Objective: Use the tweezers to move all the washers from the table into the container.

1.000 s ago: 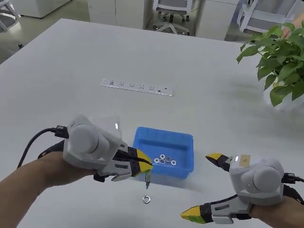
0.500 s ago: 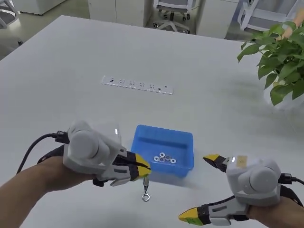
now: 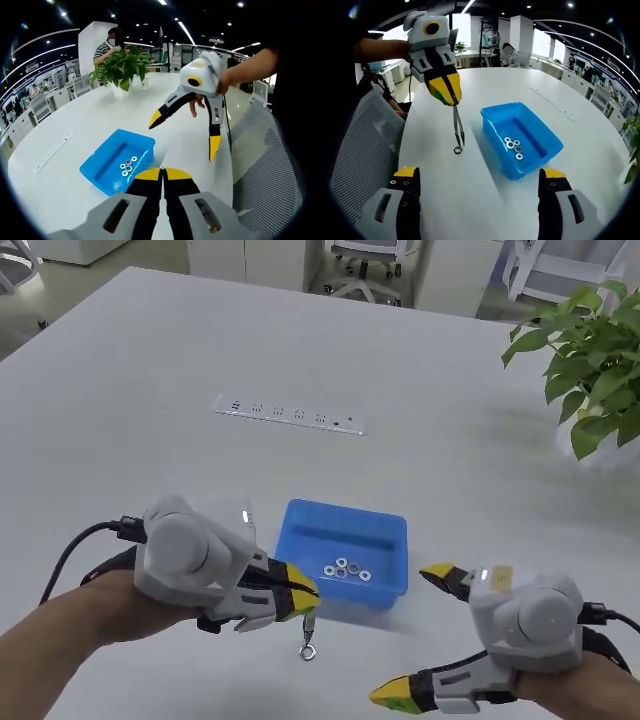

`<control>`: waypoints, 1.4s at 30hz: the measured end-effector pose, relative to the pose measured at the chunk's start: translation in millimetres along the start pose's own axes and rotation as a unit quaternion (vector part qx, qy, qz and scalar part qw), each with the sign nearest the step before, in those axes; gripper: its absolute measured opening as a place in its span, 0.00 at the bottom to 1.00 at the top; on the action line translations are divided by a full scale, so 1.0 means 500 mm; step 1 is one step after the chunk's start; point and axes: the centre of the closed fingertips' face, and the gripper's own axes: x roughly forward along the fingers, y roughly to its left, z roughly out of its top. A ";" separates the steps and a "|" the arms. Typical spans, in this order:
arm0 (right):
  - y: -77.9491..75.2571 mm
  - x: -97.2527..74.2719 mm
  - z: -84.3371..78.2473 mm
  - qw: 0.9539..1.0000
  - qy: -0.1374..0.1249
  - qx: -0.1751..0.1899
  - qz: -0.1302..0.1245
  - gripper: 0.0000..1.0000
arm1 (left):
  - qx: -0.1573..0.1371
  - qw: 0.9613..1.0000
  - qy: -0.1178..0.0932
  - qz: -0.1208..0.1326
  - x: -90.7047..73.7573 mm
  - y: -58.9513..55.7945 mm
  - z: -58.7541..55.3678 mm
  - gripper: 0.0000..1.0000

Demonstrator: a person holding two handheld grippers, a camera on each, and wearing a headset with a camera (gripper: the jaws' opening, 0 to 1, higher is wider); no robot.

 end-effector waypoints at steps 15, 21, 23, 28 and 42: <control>0.003 0.005 0.004 1.000 0.003 -0.006 0.007 0.98 | 0.004 1.000 0.002 -0.005 0.002 -0.005 0.002 0.04; 0.008 0.008 0.007 1.000 0.003 -0.010 0.011 0.97 | 0.005 1.000 0.006 -0.007 0.002 -0.007 -0.003 0.04; 0.011 0.010 0.009 1.000 0.002 -0.013 0.014 0.96 | 0.005 1.000 0.007 -0.007 0.002 -0.008 -0.003 0.04; 0.020 0.016 0.020 0.999 -0.006 -0.035 0.028 0.89 | 0.006 1.000 0.007 -0.008 0.001 -0.010 -0.004 0.04; 0.050 0.053 0.040 0.990 0.003 -0.099 0.095 0.51 | -0.001 1.000 0.008 -0.009 0.002 -0.011 -0.002 0.04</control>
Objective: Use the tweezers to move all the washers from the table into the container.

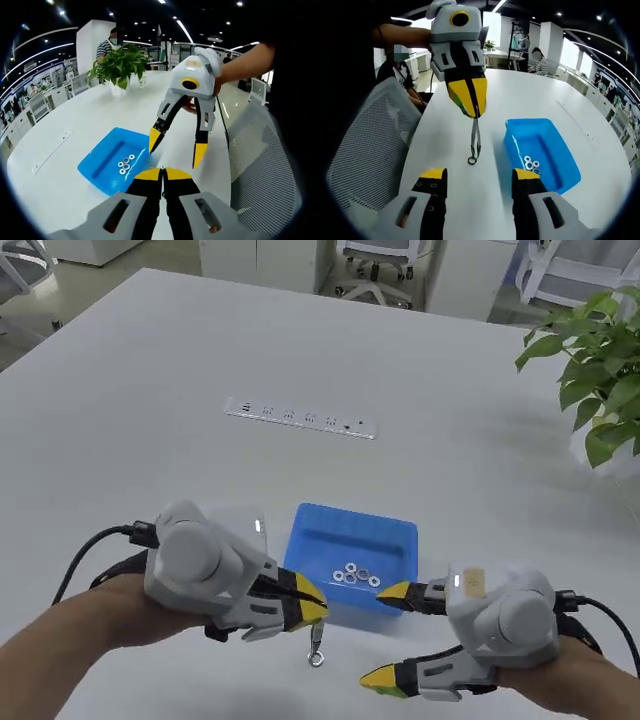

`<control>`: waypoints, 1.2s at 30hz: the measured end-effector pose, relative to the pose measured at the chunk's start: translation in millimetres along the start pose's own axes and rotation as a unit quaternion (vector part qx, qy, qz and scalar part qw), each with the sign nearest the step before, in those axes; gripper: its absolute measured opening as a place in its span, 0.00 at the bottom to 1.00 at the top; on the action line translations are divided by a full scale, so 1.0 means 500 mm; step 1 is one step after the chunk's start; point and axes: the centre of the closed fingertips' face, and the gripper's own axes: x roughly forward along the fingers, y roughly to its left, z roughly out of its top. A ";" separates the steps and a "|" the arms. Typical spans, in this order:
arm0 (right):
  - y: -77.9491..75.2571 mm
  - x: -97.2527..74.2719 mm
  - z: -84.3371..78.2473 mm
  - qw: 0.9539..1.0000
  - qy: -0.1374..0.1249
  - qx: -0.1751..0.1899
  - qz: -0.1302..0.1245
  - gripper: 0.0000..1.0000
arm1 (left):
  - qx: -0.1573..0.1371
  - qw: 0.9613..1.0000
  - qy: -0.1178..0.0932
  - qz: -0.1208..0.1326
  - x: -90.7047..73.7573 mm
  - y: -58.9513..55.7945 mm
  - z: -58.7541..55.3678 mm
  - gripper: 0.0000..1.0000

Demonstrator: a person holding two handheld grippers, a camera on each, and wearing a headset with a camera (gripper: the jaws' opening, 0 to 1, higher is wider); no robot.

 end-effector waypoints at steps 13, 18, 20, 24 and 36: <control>0.007 0.047 0.022 0.998 -0.002 -0.032 0.047 0.30 | -0.012 1.000 0.003 0.010 0.000 0.004 0.000 0.04; 0.005 0.063 0.029 0.998 -0.003 -0.040 0.058 0.25 | -0.016 1.000 0.004 0.013 -0.002 0.005 -0.002 0.04; 0.006 0.069 0.032 0.997 -0.005 -0.041 0.063 0.24 | -0.017 1.000 0.004 0.013 -0.003 0.006 -0.004 0.04; 0.008 0.080 0.035 0.996 -0.002 -0.049 0.073 0.22 | -0.016 1.000 0.005 0.012 -0.003 0.005 -0.005 0.04; 0.017 0.106 0.037 0.991 0.017 -0.088 0.103 0.15 | -0.007 1.000 0.005 0.000 0.000 -0.001 -0.001 0.04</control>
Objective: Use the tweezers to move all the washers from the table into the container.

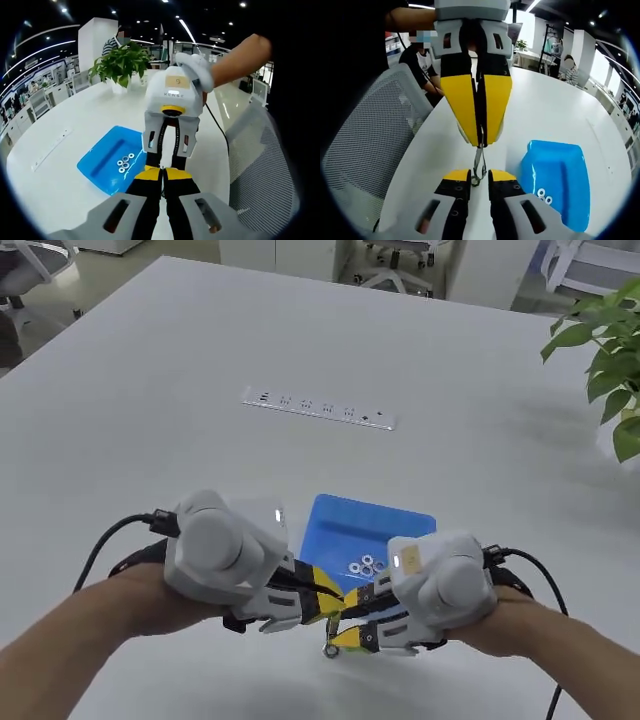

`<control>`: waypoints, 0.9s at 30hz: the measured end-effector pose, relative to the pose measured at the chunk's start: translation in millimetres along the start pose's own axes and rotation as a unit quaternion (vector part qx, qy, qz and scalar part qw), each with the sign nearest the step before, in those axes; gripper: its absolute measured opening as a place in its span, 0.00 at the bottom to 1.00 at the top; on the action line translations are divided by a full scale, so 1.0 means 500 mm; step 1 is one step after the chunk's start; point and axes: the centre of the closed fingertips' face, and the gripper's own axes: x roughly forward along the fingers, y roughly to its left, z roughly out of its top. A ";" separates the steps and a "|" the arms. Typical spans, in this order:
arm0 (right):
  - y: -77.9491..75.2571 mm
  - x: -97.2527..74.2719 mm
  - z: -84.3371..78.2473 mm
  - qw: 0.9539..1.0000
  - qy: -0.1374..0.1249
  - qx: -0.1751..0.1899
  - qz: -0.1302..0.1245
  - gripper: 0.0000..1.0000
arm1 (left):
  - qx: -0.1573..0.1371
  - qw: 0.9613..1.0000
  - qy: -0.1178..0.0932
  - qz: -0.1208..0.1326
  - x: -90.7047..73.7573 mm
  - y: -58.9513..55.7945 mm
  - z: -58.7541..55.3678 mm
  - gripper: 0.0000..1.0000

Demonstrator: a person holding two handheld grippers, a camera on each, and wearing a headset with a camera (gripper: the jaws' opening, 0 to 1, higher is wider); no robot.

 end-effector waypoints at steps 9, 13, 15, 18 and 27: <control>0.000 0.008 -0.008 1.000 0.022 -0.020 0.012 0.11 | 0.005 1.000 0.002 -0.004 0.002 0.000 0.002 0.05; 0.001 0.008 -0.011 0.999 0.028 -0.023 0.013 0.10 | 0.009 1.000 0.003 -0.007 0.004 0.000 0.002 0.05; 0.001 0.007 -0.012 0.999 0.029 -0.022 0.012 0.10 | 0.011 1.000 0.004 -0.008 0.005 0.001 0.003 0.05; 0.002 0.007 -0.013 0.999 0.032 -0.023 0.011 0.09 | 0.013 1.000 0.005 -0.011 0.007 -0.002 0.005 0.05; 0.004 0.007 -0.013 0.999 0.034 -0.025 0.008 0.08 | 0.013 1.000 0.005 -0.013 0.006 -0.006 0.005 0.05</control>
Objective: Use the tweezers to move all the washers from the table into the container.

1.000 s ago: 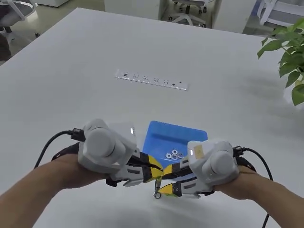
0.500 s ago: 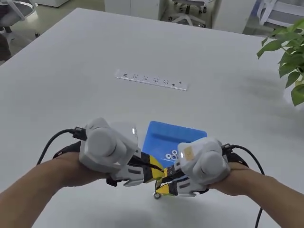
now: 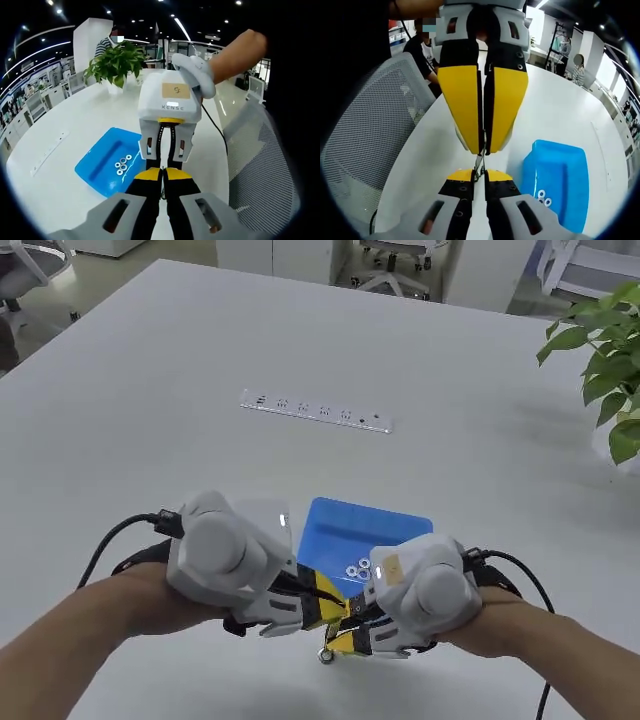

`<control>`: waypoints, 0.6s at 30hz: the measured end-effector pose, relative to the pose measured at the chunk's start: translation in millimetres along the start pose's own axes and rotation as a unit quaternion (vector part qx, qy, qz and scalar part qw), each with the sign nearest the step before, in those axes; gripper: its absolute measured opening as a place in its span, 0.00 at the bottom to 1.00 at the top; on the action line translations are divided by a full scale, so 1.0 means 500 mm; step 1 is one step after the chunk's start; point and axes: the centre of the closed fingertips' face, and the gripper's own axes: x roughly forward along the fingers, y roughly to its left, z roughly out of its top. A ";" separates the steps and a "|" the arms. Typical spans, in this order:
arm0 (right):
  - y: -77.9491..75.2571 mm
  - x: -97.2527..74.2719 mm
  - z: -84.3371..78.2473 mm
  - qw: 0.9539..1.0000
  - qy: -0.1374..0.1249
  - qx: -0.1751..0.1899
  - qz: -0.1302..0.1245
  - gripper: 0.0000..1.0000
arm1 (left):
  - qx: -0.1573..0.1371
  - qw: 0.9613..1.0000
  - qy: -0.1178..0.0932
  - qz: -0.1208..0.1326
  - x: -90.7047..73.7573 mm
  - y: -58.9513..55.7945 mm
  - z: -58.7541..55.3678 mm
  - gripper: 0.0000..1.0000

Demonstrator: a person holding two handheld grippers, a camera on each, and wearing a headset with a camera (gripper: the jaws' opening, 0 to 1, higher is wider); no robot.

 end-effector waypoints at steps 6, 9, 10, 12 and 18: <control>0.000 0.001 0.000 1.000 -0.001 0.004 -0.001 0.08 | 0.001 1.000 0.001 -0.001 -0.002 -0.001 -0.001 0.06; 0.000 0.001 0.001 1.000 -0.001 0.005 -0.002 0.08 | 0.003 1.000 0.001 0.002 -0.004 0.002 -0.002 0.08; 0.000 0.000 0.001 1.000 -0.001 0.007 -0.003 0.08 | 0.003 1.000 0.000 0.002 -0.005 0.003 -0.001 0.09; 0.000 0.000 0.001 1.000 -0.001 0.006 -0.003 0.08 | 0.002 1.000 -0.004 0.005 -0.009 0.007 0.001 0.11; 0.001 -0.002 0.000 1.000 0.000 0.005 -0.004 0.08 | -0.015 1.000 -0.009 0.011 -0.019 0.016 -0.003 0.22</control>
